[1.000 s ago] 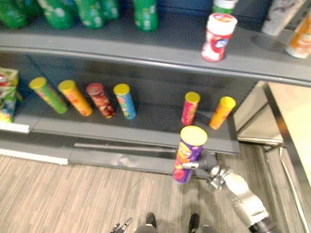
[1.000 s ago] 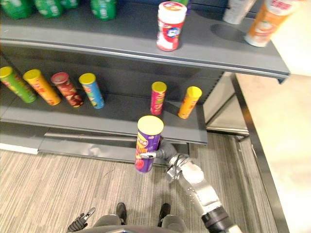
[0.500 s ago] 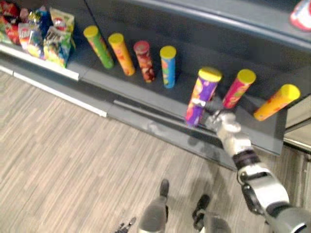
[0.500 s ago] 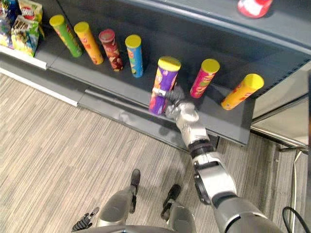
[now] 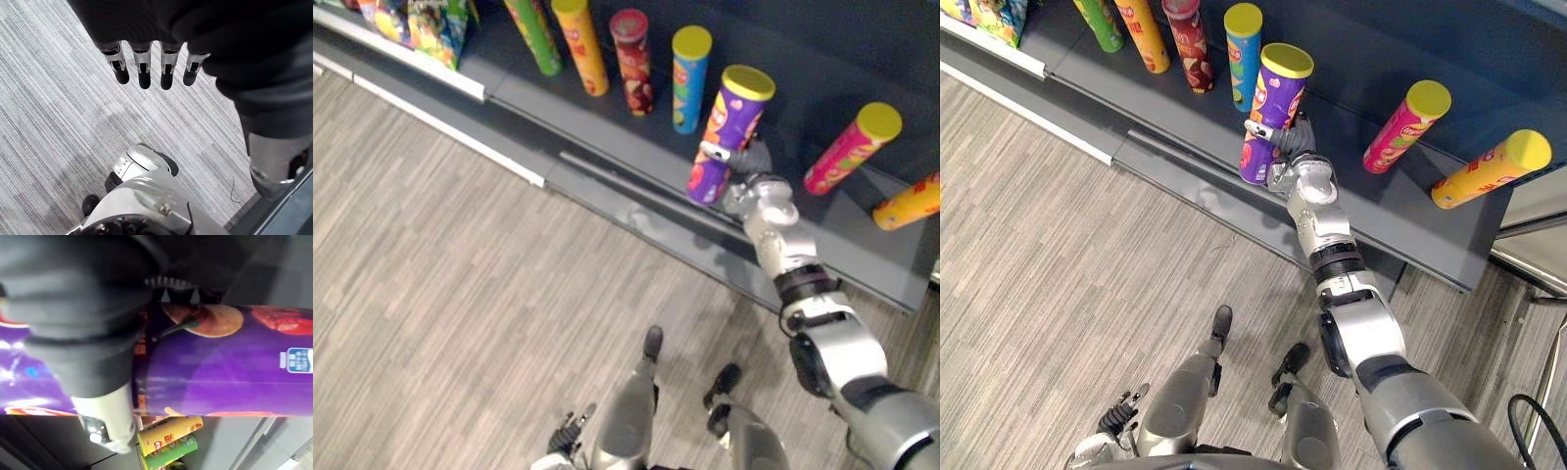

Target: Put the gum and the chips on the shelf.

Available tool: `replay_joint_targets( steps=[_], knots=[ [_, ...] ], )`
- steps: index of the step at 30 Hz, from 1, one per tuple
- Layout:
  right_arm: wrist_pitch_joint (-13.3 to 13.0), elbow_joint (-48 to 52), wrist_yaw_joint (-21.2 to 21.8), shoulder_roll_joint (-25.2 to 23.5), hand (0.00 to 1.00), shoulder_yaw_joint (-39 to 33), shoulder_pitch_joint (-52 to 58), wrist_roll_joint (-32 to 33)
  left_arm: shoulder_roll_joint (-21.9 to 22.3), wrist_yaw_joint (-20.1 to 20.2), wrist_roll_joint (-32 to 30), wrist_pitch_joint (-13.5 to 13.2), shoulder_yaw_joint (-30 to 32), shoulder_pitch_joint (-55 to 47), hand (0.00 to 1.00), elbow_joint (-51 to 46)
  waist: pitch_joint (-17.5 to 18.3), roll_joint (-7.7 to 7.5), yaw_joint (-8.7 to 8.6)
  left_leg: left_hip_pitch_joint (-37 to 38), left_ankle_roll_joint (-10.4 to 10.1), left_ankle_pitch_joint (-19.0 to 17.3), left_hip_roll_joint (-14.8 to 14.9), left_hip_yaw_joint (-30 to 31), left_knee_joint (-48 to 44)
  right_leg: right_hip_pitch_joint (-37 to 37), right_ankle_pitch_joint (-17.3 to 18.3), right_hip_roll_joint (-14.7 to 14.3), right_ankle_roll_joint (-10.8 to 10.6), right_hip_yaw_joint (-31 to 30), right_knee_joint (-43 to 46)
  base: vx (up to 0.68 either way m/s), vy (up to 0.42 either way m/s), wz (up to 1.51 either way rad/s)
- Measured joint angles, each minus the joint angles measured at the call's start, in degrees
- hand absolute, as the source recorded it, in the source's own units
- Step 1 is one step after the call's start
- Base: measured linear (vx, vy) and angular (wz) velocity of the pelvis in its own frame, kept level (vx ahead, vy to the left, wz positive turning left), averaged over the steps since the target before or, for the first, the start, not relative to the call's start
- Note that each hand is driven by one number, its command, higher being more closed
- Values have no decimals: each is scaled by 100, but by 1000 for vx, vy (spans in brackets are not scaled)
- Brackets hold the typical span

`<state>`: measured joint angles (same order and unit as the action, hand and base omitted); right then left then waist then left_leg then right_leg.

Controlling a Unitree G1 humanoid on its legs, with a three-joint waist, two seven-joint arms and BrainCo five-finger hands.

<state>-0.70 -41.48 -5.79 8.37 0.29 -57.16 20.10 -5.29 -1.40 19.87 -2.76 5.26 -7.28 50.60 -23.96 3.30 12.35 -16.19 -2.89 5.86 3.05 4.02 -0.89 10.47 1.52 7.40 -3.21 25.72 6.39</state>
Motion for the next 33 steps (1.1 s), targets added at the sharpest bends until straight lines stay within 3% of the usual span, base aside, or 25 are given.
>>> replay_joint_targets(
  steps=[5,10,16,24,26,33],
  knots=[
    [-6,-3,-441,-91,100,-232,-306,-638,4,-77,34,-103,-166,148,0,-145,-286,136,56,-377,-28,34,25,94,-133,370,37,2,58,26,212,-41,-17,2],
    [-48,6,-1167,-137,100,-627,-631,-1767,11,-191,199,-213,-387,297,0,-117,-364,264,211,-743,-57,139,64,140,-122,803,59,-4,94,34,384,-40,-39,1],
    [-67,57,-1708,59,100,-763,-1003,-2445,18,-294,242,-235,-603,531,0,-57,-458,448,315,-1151,-70,235,67,163,-105,1259,58,18,96,32,507,-8,-16,-1],
    [-85,358,-2184,322,100,-1046,-1249,-2655,49,-363,249,-413,-856,778,0,-38,-541,652,428,-1429,-97,408,52,242,84,1693,134,59,158,-45,712,7,-44,2],
    [-130,625,-2369,369,100,-1228,-1265,-2657,43,-418,251,-426,-953,856,0,-37,-535,663,515,-1575,-126,438,58,255,98,1920,199,82,173,-75,879,-10,-64,1],
    [-341,1109,-2784,288,100,-1580,-1322,-2631,63,-507,375,-469,-1069,1060,0,-182,-531,694,550,-1774,-183,626,50,279,372,2418,395,205,208,-88,1323,-10,-62,3]
  ],
)
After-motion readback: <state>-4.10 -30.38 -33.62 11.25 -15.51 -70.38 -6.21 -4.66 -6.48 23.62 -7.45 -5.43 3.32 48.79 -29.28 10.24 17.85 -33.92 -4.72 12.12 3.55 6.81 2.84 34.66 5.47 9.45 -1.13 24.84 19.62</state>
